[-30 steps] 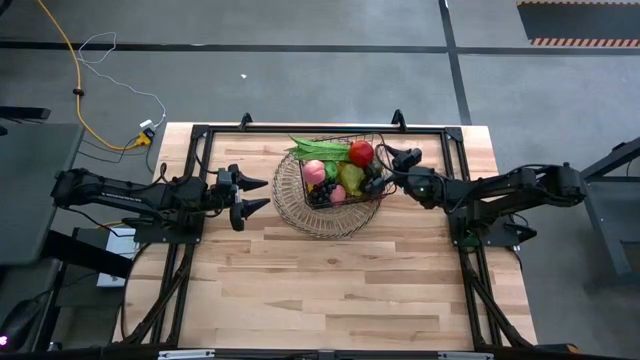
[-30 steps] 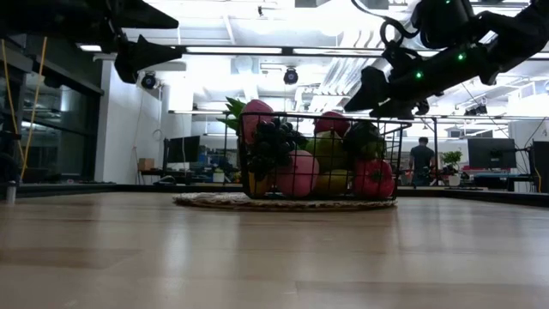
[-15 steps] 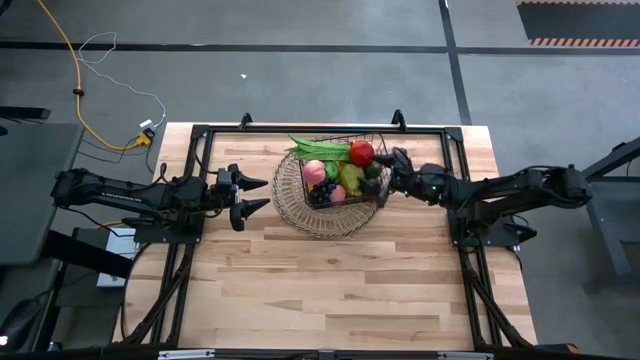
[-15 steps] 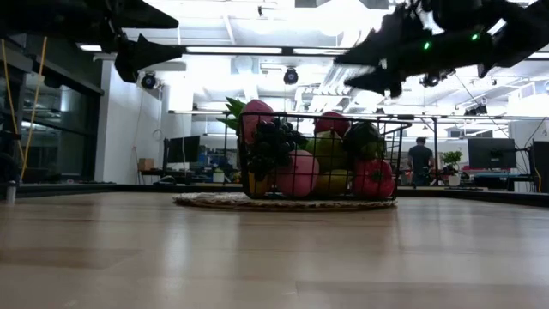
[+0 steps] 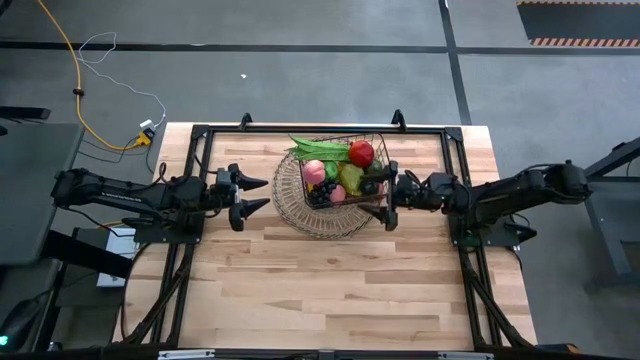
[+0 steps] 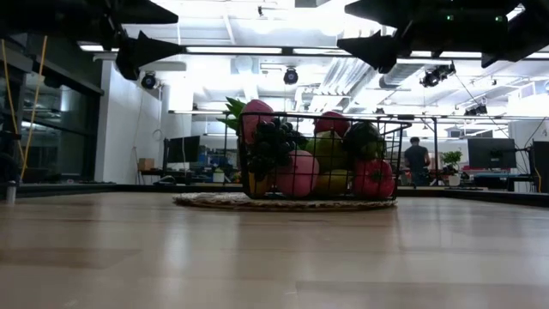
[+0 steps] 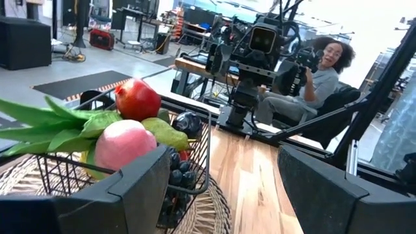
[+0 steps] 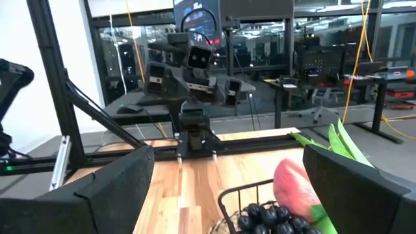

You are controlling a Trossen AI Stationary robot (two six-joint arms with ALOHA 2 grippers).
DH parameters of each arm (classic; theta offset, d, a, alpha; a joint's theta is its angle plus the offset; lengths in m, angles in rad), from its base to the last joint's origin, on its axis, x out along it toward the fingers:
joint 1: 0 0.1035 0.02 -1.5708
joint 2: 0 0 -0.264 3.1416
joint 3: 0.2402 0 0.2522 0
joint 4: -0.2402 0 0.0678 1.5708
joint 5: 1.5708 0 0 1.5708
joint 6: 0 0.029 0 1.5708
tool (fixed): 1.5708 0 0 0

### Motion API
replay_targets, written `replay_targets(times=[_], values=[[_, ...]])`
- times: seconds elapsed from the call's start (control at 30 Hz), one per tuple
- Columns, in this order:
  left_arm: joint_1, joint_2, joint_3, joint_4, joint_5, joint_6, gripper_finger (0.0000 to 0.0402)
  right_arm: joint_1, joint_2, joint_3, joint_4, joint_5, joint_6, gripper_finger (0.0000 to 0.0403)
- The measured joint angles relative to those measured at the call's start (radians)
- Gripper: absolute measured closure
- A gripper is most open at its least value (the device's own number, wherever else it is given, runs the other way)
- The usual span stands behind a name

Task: Build produce basket
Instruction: Return to Home Position

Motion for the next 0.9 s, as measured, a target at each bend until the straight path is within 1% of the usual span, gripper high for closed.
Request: replay_targets(times=[0.23,0.3,0.4,0.53,0.67,0.77,0.9], values=[[0.000,0.000,0.000,0.002,0.006,0.026,0.0131,0.000,0.000,0.000,0.001,0.000,0.004,0.0020],[0.000,-0.004,0.000,0.001,0.030,0.032,0.0131,0.000,0.000,0.000,0.001,0.000,0.004,0.0020],[-0.015,-0.048,-0.001,-0.004,0.075,0.055,0.0131,0.000,0.000,0.000,-0.001,0.000,0.004,0.0020],[-0.055,-0.160,-0.006,-0.047,0.080,0.098,0.0139,0.000,0.000,0.000,-0.009,0.000,0.004,0.0020],[-0.084,-0.296,-0.080,-0.057,0.035,0.126,0.0159,0.000,0.000,0.000,-0.017,0.000,0.004,0.0020],[-0.085,-0.406,-0.134,-0.058,0.019,0.156,0.0181,0.000,0.000,0.000,-0.016,0.000,0.004,0.0020],[-0.085,-0.525,-0.161,-0.104,0.050,0.191,0.0226,0.000,0.000,0.000,-0.016,0.001,0.004,0.0020]])
